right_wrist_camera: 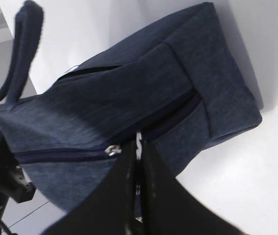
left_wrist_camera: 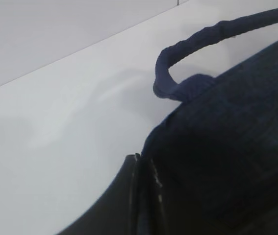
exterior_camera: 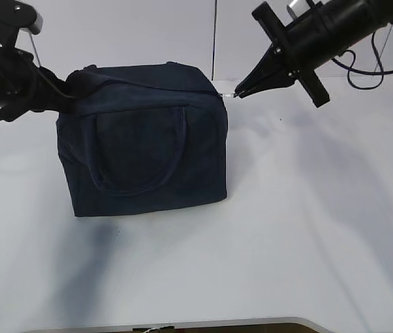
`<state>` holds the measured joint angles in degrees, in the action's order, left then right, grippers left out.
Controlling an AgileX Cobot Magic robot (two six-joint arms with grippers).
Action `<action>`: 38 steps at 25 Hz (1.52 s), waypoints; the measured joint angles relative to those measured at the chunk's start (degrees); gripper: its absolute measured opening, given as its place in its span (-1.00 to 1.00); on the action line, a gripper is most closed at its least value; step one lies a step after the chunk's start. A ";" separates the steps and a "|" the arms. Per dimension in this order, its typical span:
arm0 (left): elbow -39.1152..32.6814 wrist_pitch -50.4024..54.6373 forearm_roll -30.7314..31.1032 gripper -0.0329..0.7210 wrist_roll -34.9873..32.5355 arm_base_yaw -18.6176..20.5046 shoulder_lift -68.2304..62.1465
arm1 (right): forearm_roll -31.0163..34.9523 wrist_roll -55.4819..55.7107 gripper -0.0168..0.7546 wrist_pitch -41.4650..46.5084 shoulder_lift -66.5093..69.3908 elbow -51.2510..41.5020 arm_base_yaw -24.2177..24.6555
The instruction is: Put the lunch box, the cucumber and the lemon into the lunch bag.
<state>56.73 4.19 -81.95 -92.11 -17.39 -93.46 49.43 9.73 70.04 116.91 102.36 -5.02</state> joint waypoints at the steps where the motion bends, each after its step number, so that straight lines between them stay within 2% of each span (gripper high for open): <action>1: 0.00 0.00 0.00 -0.95 0.00 0.00 0.00 | -0.01 0.00 -0.94 0.00 0.45 0.00 0.00; 11: 0.00 -1.19 0.10 -0.95 0.00 0.00 0.00 | 0.47 -2.40 -0.94 -0.21 4.22 0.00 0.27; 18: 0.00 -1.60 0.10 -0.95 0.00 0.00 0.00 | -2.79 -3.16 -0.94 -0.21 4.42 0.00 1.41; 25: 0.00 -1.37 0.10 -0.95 0.00 0.00 0.00 | -3.32 -6.13 -0.94 -0.31 7.48 0.00 1.41; 38: 0.00 -0.29 0.10 -0.95 0.00 0.22 0.00 | -1.41 -11.28 -0.94 -0.64 10.88 0.10 1.53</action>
<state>56.73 3.90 -81.85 -92.11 -17.18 -93.46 48.03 -1.54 69.40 127.79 102.46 -3.49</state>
